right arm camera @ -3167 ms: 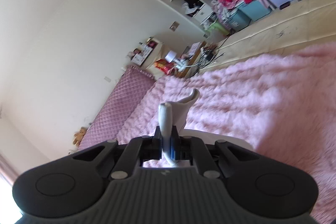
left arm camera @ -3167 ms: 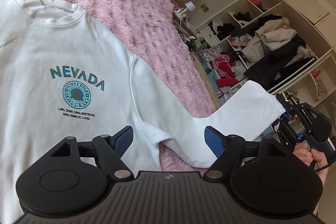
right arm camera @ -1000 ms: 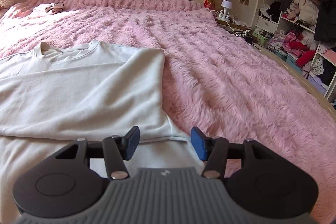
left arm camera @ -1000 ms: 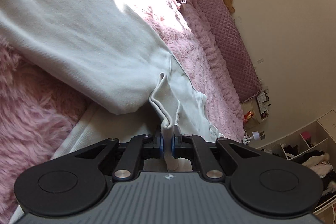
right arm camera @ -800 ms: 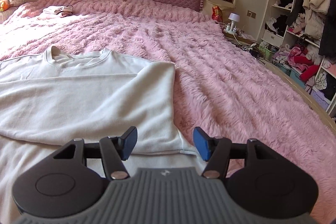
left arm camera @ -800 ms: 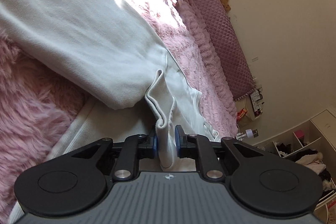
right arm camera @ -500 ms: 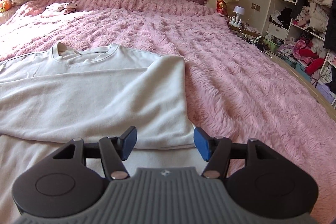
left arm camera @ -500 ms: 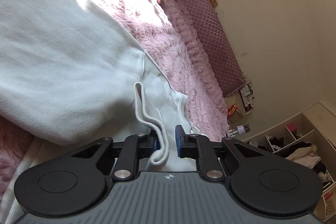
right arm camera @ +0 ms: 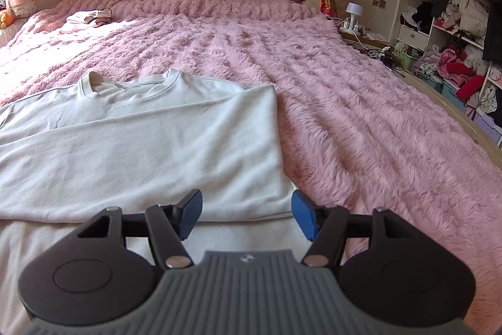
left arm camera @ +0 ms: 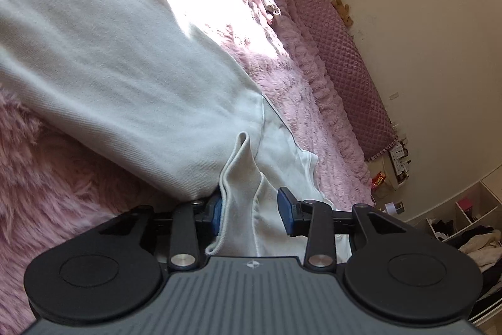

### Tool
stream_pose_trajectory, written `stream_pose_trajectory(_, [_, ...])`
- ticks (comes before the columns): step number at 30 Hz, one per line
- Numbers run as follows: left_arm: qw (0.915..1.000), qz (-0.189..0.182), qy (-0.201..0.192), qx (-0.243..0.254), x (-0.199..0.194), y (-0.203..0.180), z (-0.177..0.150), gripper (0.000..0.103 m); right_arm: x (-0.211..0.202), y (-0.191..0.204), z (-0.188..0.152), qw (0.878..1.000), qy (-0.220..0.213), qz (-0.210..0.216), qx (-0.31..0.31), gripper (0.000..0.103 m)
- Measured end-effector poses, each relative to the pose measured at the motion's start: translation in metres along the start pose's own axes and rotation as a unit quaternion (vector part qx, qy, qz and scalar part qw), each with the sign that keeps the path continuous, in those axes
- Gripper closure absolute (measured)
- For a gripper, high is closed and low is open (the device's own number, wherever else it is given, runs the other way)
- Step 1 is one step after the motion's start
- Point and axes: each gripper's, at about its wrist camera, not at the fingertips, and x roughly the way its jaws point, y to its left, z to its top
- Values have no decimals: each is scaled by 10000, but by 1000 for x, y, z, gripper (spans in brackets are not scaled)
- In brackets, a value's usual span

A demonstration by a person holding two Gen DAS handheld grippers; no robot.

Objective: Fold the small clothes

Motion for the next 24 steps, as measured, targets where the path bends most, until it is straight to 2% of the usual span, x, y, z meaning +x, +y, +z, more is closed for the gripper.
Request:
stream_pose_trajectory(2, [9999,-130,9,-40,-21,-3,7,28,-11,10,1,9998,-45,178,-9,42])
stream_pose_trajectory(6, [9991,-48,-387,162,-84,2,19,21,-33,41,3,9978,-122,651,-74,40])
stream_pose_trajectory(9, [9969,335,-659,263,-129,13,32,14,-47,72,4,9945,-182,1011,-221,39])
stream_pose_trajectory(11, [9927,790,-883,225,-160,26,49,12,-57,93,5,9917,-258,1205,-369,37])
stream_pose_trajectory(15, [9755,1292,-1765,-220,-216,64,65,10,-78,136,3,9847,-414,1521,-736,36])
stream_pose_trajectory(16, [9676,1387,-2062,-437,-230,78,68,10,-81,143,2,9834,-429,1573,-799,36])
stream_pose_trajectory(18, [9566,1376,-2425,-845,-248,101,73,10,-89,158,1,9803,-437,1676,-945,36])
stream_pose_trajectory(21, [9463,1169,-2684,-1371,-258,130,82,11,-96,174,-2,9770,-412,1715,-1195,32])
stream_pose_trajectory(24, [9396,1096,-2869,-1513,-256,144,89,11,-98,181,-3,9761,-348,1660,-1359,31])
